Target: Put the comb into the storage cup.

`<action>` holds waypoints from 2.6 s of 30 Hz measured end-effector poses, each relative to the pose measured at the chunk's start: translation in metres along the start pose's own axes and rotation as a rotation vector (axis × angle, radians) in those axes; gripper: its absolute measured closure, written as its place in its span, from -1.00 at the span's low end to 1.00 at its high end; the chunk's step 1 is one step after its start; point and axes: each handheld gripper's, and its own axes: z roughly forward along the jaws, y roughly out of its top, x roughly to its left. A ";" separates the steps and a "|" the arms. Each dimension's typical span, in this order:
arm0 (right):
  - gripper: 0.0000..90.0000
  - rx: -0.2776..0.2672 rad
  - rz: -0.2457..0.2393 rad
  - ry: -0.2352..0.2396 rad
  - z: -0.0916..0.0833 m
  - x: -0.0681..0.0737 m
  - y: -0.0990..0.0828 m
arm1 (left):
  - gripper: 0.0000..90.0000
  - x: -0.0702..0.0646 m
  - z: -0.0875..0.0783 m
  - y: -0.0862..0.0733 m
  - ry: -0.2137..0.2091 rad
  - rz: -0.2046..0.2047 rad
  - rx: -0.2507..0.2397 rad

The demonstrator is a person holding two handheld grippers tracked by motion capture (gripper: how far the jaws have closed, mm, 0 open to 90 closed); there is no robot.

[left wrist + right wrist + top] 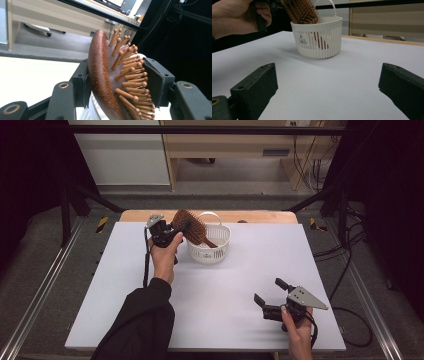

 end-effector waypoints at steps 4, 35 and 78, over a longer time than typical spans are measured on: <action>-0.94 0.001 -0.001 0.000 0.000 0.000 0.000 | -0.03 0.002 0.000 -0.001 0.007 -0.003 0.004; -0.94 0.005 0.000 0.004 0.001 0.001 -0.001 | -0.07 0.008 -0.002 -0.003 0.015 -0.029 0.015; -0.94 0.006 0.000 0.007 0.002 0.001 0.000 | -0.86 -0.002 -0.014 0.007 0.101 0.163 -0.009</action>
